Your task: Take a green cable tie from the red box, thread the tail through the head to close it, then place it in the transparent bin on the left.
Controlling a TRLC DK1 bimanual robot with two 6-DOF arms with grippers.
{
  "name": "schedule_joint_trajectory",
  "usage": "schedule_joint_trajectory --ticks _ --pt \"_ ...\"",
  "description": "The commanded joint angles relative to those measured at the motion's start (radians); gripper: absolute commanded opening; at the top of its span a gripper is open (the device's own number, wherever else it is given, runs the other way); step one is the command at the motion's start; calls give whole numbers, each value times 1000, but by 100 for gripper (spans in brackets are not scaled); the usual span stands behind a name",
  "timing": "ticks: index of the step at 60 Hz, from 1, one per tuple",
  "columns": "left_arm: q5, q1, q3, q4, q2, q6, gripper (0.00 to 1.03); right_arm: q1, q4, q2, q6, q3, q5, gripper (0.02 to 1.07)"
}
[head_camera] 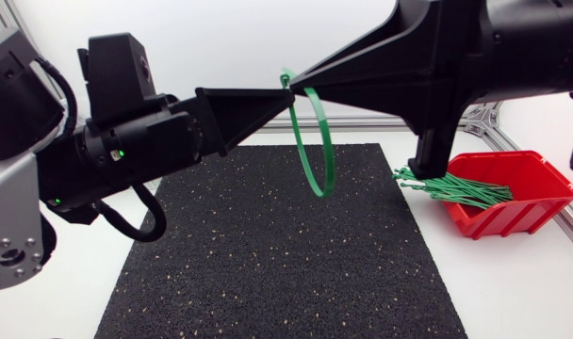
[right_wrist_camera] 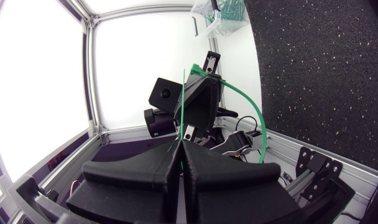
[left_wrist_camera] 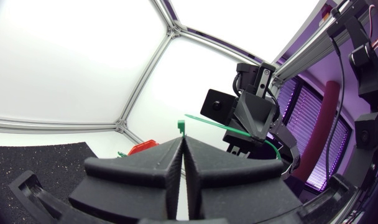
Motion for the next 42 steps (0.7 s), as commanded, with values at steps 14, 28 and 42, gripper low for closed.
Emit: schedule_joint_trajectory --ticks 14,28,42 --pt "-13 20 -3 19 -17 -10 3 7 12 0 30 -35 9 8" --pt "-13 29 0 19 -15 -10 3 7 15 -7 30 -37 17 8" --pt "-13 17 0 19 -14 -10 3 9 18 -4 30 -38 18 8"
